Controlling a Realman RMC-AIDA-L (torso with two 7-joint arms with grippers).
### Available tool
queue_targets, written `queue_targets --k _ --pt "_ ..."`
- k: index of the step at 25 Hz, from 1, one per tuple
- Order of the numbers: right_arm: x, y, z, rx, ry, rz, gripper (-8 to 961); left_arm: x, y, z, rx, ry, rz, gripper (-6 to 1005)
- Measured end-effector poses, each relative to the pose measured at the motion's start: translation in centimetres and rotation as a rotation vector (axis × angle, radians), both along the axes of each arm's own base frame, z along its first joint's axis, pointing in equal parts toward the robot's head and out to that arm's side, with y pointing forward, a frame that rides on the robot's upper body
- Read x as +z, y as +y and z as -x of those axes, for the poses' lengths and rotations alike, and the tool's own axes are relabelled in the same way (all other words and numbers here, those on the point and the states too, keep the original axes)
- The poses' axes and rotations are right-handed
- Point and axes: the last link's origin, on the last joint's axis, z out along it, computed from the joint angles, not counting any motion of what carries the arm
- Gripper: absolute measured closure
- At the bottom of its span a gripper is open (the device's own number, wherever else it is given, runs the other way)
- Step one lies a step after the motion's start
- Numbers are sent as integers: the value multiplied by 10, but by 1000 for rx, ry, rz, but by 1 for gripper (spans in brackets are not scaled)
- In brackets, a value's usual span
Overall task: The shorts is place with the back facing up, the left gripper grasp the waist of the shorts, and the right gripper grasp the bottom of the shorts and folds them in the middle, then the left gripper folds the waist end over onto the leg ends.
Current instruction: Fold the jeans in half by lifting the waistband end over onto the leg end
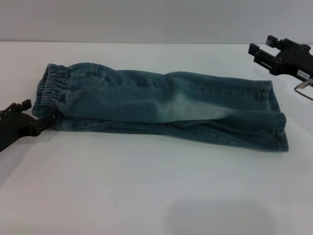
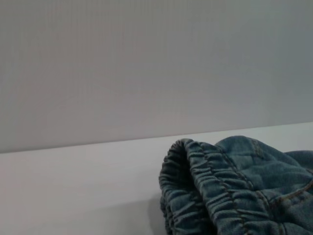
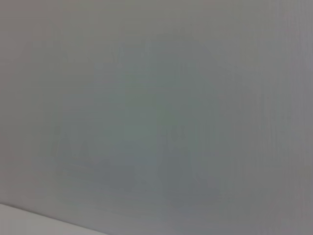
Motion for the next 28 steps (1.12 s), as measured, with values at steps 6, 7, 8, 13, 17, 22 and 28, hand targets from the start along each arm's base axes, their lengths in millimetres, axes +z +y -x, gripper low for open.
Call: queue_targets --k 6,7,8,13,17,22,28 --pt "-2 0 1 6 -4 7 385 -2 -1 0 0 -1 10 140" --pt "-2 0 1 7 -5 9 385 -3 -1 0 1 -2 13 140" --pt "-2 0 1 7 -5 10 385 -4 -2 0 1 -3 16 140" --pt "-2 0 1 8 -5 10 386 -6 -3 0 1 -4 21 177" --pt "-2 -1 1 8 -5 11 386 -6 -3 -1 6 -15 25 214" --pt "-2 -2 0 10 -2 13 386 -6 -3 0 15 -22 27 260" --pt "-2 -3 -1 8 0 13 385 -4 -3 2 20 -15 16 378"
